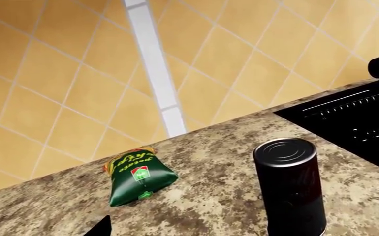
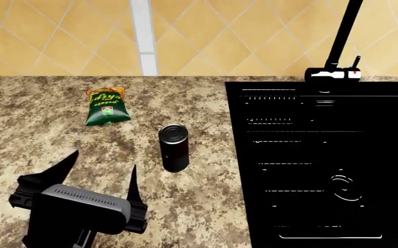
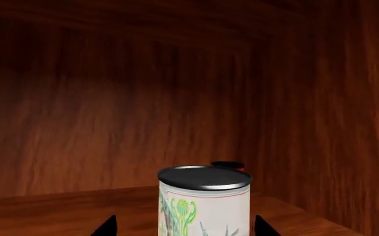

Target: Pick the cans from the counter and place them in their designated side in the cabinet.

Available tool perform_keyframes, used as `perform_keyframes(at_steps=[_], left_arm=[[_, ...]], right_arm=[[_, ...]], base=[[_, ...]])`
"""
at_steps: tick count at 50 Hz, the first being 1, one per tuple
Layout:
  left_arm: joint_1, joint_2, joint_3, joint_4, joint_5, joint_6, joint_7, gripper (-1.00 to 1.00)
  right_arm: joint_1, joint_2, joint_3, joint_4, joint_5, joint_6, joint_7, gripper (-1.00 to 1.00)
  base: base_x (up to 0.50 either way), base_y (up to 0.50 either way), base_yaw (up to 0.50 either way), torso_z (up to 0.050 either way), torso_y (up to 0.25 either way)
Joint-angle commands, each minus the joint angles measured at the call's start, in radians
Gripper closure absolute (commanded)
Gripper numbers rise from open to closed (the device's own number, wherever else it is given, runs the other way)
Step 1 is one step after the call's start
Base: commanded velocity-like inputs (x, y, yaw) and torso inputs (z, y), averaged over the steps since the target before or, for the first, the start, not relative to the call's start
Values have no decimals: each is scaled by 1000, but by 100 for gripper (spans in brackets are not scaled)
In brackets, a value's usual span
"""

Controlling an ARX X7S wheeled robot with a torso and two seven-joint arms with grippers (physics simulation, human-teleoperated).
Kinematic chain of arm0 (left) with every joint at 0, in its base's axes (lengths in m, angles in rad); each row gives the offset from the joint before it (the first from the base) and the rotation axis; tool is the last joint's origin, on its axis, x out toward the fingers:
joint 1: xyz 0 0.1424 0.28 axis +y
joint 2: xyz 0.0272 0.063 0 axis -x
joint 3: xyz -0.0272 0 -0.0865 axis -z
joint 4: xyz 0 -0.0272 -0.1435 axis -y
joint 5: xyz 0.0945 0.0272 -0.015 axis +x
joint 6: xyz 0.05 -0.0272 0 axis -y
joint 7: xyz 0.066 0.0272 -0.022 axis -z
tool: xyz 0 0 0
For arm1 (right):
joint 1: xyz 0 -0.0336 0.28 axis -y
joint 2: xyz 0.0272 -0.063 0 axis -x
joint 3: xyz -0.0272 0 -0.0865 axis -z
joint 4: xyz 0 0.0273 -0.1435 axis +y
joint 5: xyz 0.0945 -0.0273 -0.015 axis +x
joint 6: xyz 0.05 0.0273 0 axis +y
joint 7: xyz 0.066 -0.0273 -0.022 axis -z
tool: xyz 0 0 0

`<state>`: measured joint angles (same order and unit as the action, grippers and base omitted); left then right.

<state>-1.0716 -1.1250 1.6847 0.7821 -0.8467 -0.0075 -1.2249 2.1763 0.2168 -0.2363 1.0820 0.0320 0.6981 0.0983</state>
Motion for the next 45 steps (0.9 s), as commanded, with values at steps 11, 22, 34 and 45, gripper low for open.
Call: perform_keyframes(at_steps=[11,22,34,45], left_arm=[[15,-4,-2,-6,11,15,11,-100],[26,-8,-2,-2,19,21,6,-100],[30,6,-4,-5,18,17,7,-100],[25,7,-7,2,11,4,5,-100]], right_arm=[[-100,8,-60,-435,-43,192,-5,-100],[-154,55,-34,-718,-46,344,7,-100],[-285,57,149,-1387,98,871,-62,-100],[-358,296,299,-1496,1313,868,814,-100]], base=[[0,0,0,0,0],[0,0,0,0,0],[0,0,0,0,0],[0,0,0,0,0]])
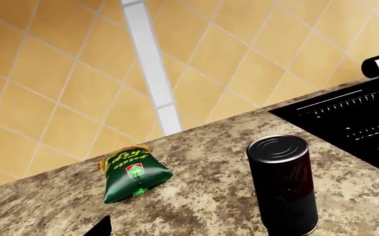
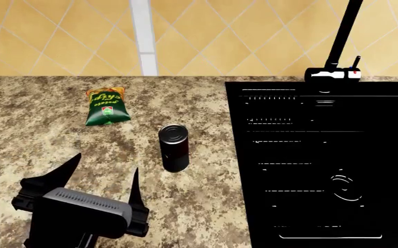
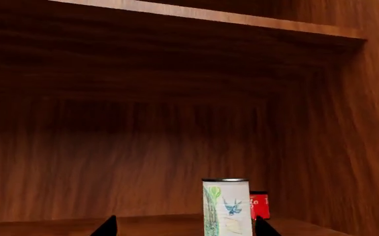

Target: Pick the cans from the counter and place them in their designated side in the cabinet.

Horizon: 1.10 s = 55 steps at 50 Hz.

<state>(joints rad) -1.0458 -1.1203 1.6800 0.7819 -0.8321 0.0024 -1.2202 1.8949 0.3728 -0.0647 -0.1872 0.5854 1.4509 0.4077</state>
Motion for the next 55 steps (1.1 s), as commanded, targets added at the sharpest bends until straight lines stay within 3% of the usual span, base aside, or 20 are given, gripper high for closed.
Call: perform_keyframes(at_steps=[1,8,25,35,44,55], left_arm=[[0,3,-3,1,-3,-5,2,-100],[-1,5,-6,1,-7,-7,2,-100],[12,17,-8,-11,1,-5,0,-100],[21,13,-6,5,14,-9,-11,-100],[31,14,-4,8,21,-5,-12,-100],[22,28,-9,13,7,-26,-16,-100]], right_arm=[[-80,150,135,-233,833,113,560,-100],[-171,234,116,-315,1317,-4,888,-100],[-464,325,148,-527,1701,-290,1024,-100],[-547,307,140,-588,1776,-387,1031,-100],[-731,205,180,-570,1669,-315,922,-100],[-828,166,218,-561,1619,-270,840,-100]], base=[[0,0,0,0,0],[0,0,0,0,0],[0,0,0,0,0],[0,0,0,0,0],[0,0,0,0,0],[0,0,0,0,0]])
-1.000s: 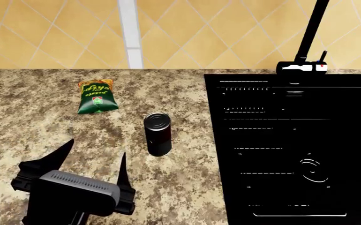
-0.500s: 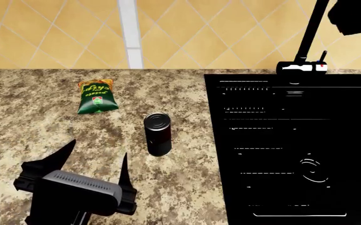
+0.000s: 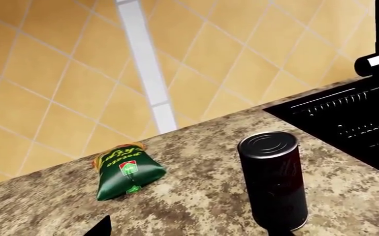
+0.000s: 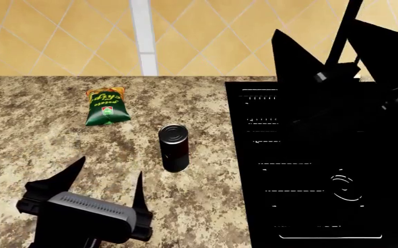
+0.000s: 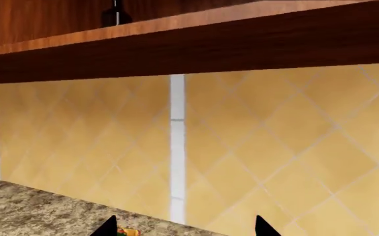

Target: Pick the cans from the counter and place them in their designated side in the cabinet.

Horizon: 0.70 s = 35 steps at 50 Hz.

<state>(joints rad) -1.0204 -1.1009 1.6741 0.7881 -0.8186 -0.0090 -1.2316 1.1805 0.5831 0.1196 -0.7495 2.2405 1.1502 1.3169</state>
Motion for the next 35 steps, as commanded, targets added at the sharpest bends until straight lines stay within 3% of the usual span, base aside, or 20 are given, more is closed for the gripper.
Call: perform_keyframes(at_steps=[1,16,35], left_arm=[[-4,10,-4,6,-8,-15,-4,-100],[-11,30,-11,-12,-24,-25,12,-100],[2,39,-17,-38,-24,-9,24,-100]], right_arm=[[-125,-47,38,8,-47,42,-81,-100],[-275,-151,-6,74,-138,145,-227,-100],[-384,-311,-7,158,-527,307,-554,-100]], base=[[0,0,0,0,0],[0,0,0,0,0],[0,0,0,0,0]])
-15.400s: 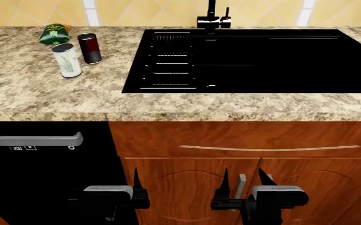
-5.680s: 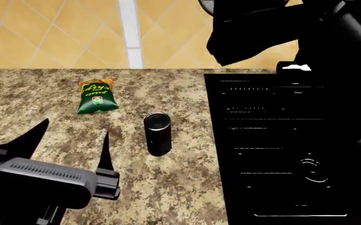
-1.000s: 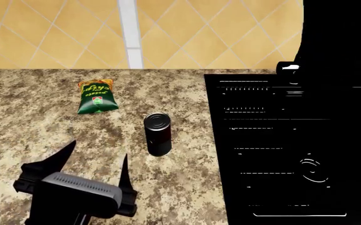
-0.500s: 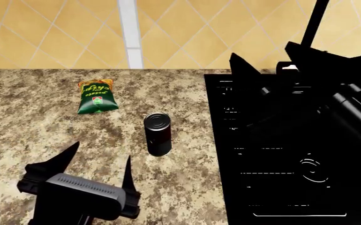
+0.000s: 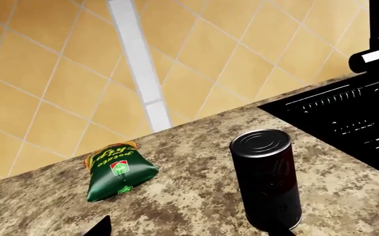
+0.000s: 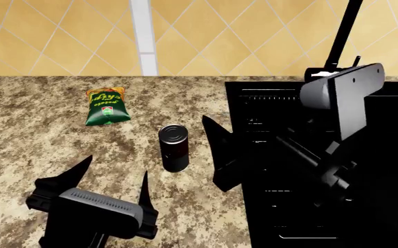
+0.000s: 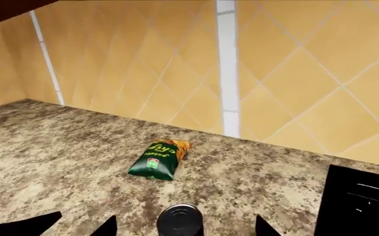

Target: Pick the cans from the counter and place them in their designated side in the cabinet.

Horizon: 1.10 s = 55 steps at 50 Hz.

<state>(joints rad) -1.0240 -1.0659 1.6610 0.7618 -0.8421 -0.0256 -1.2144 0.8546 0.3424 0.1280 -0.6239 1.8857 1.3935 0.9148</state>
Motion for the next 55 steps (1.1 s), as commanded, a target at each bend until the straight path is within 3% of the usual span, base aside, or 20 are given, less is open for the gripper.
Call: perform_keyframes(at_steps=[1,10,26,45,55], left_arm=[[7,5,-4,-15,1,9,8,-100],[8,5,-7,-13,-1,6,7,-100],[-7,8,-13,11,-12,-25,-4,-100],[-2,8,-19,4,-10,-21,2,-100],[2,6,-22,5,-8,-18,1,-100]], right_arm=[[-61,-73,-21,32,-174,63,-153,-100],[-87,-66,-65,19,-97,29,-103,-100],[-171,-110,-118,-3,-405,13,-336,-100],[-210,-119,-224,20,-563,-64,-451,-100],[-228,-130,-247,15,-526,-65,-428,-100]], base=[[0,0,0,0,0],[0,0,0,0,0],[0,0,0,0,0],[0,0,0,0,0],[0,0,0,0,0]])
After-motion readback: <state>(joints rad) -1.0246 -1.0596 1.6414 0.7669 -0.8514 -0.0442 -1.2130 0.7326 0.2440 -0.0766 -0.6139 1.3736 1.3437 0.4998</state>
